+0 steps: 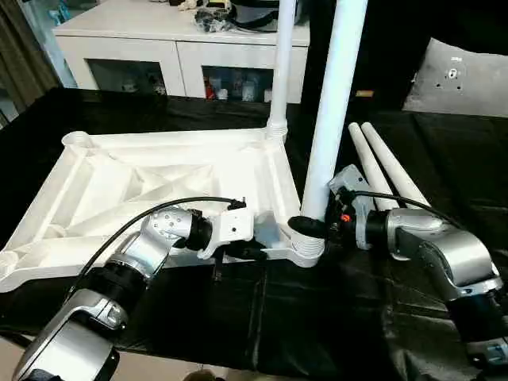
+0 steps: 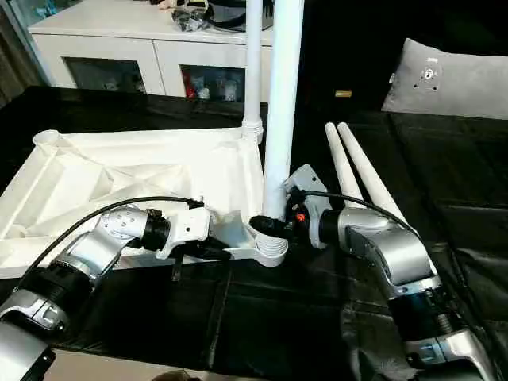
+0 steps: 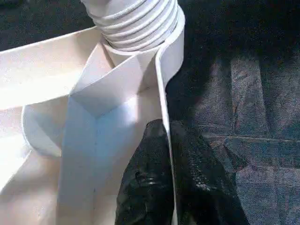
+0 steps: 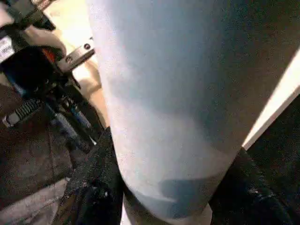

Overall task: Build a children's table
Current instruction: Insert table leg to table base

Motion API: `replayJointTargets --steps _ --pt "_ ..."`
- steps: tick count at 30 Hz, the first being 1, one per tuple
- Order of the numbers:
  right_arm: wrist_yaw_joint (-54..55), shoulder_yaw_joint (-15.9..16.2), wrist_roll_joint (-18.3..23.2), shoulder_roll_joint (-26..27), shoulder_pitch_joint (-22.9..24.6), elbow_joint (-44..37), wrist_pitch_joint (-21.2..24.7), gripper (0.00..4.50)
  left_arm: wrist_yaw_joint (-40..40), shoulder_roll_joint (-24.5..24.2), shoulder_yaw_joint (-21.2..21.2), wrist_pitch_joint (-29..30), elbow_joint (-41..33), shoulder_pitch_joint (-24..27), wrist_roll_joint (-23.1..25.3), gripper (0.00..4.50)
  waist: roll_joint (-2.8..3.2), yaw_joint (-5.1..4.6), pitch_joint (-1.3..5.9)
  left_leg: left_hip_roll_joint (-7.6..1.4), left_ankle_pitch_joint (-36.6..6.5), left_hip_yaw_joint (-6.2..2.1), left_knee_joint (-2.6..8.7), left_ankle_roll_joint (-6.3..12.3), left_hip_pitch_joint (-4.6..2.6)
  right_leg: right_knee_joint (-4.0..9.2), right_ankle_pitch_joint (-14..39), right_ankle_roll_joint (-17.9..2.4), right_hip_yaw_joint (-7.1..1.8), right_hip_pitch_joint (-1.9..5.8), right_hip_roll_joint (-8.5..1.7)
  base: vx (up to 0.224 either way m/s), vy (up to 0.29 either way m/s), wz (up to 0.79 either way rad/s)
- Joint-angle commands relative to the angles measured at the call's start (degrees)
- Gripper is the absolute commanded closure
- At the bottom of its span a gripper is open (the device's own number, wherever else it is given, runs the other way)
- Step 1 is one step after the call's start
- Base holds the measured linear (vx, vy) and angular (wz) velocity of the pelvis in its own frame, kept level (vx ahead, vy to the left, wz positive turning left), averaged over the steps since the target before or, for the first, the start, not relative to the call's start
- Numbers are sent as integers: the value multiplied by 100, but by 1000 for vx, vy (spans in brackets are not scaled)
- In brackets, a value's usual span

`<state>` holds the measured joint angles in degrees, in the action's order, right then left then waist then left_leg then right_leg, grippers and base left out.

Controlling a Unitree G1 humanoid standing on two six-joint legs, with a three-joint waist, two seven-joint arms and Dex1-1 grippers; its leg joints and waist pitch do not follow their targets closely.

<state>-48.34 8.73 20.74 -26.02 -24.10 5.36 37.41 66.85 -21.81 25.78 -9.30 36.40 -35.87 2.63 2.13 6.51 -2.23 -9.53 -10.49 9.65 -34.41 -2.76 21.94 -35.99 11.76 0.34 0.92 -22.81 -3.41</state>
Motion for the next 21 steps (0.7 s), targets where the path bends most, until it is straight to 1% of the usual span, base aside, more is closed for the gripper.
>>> replayJointTargets --steps 1,2,3,4,5,6,7,8,9,10,11,12,14,15,16,17,18,20,21 --pt "11 -96 214 129 242 160 8 259 121 1 144 -31 71 -46 240 450 8 -15 288 -329 -1660 -116 464 -206 -124 544 1640 -1053 -225 175 -471 0 0 0" --pt "11 -96 214 129 242 160 8 259 121 1 144 -31 71 -46 240 450 -1 -11 291 -333 -1672 -115 466 -213 -131 544 1600 -1062 -223 170 -468 0 0 0" --pt "15 -289 389 226 447 146 -15 259 100 16 109 -25 94 -31 207 450 39 -4 301 -333 -1614 -126 474 -218 -122 511 1359 -1119 -210 188 -456 0 0 0" --pt "37 -360 426 256 551 148 -45 259 82 26 89 -10 97 -22 187 450 25 -9 298 -336 -1632 -113 473 -206 -127 521 1303 -1133 -213 181 -452 0 0 0" --pt "62 -423 444 285 670 154 -125 259 68 37 71 16 94 -16 167 450 18 10 305 -335 -1647 -106 463 -190 -133 520 1226 -1173 -219 183 -466 0 0 0" --pt "77 -462 452 302 746 158 -182 259 59 45 60 34 92 -13 153 450 -1 9 310 -329 -1579 -111 467 -178 -113 504 1127 -1194 -208 209 -460 0 0 0" --pt "94 -477 445 314 835 141 -241 259 51 44 47 47 82 -2 139 450 82 29 314 -331 -1574 -122 465 -187 -120 495 1096 -1206 -206 201 -469 0 0 0" --pt "94 -477 445 314 835 141 -241 259 51 44 47 47 82 -2 139 450 39 3 301 -329 -1623 -115 474 -178 -114 508 1122 -1213 -197 203 -452 0 0 0" --pt "130 -501 391 347 1024 93 -392 259 17 53 27 64 81 8 132 450 37 8 302 -330 -1606 -109 473 -166 -115 510 1157 -1203 -204 205 -458 0 0 0" --pt "154 -506 345 367 1162 34 -503 259 -1 60 17 61 91 13 136 450 77 25 291 -335 -1721 -104 473 -176 -140 547 1336 -1159 -213 176 -468 0 0 0" --pt "191 -514 290 406 1350 -87 -659 259 -31 72 -1 58 103 22 143 450 63 23 291 -335 -1738 -109 478 -178 -129 549 1394 -1138 -215 187 -471 0 0 0" --pt "195 -515 285 410 1368 -100 -675 259 -34 73 -3 58 104 23 143 450 85 41 288 -342 -1799 -117 496 -192 -136 566 1487 -1082 -214 182 -468 0 0 0" --pt "224 -515 251 437 1489 -216 -775 259 -51 83 -22 64 105 34 140 450 75 42 295 -342 -1782 -125 503 -183 -131 556 1474 -1060 -211 189 -468 0 0 0" --pt "238 -349 59 353 1619 -372 -925 259 -45 82 -28 69 95 48 141 450 96 40 295 -341 -1785 -131 512 -182 -124 558 1476 -1038 -204 190 -459 0 0 0" --pt "240 -250 -51 294 1658 -416 -1003 259 -36 79 -23 70 91 52 147 450 92 41 296 -341 -1781 -129 509 -177 -125 562 1477 -1020 -207 189 -458 0 0 0" --pt "212 -62 -260 174 1653 -428 -1126 259 -31 72 -9 57 89 51 165 450 96 45 296 -347 -1755 -133 513 -187 -118 559 1470 -989 -208 191 -463 0 0 0" --pt "212 -62 -260 174 1653 -428 -1126 259 -31 72 -9 57 89 51 165 450 97 39 294 -333 -1750 -126 512 -168 -122 567 1505 -971 -213 195 -461 0 0 0" --pt "155 186 -527 16 1621 -425 -1263 259 -31 63 4 45 78 53 186 450 110 40 297 -338 -1780 -130 513 -156 -124 575 1602 -968 -213 188 -473 0 0 0" --pt "32 437 -760 -132 1581 -393 -1346 259 -29 53 8 47 49 66 194 450 101 30 295 -343 -1724 -135 522 -153 -115 576 1532 -934 -204 202 -460 0 0 0"
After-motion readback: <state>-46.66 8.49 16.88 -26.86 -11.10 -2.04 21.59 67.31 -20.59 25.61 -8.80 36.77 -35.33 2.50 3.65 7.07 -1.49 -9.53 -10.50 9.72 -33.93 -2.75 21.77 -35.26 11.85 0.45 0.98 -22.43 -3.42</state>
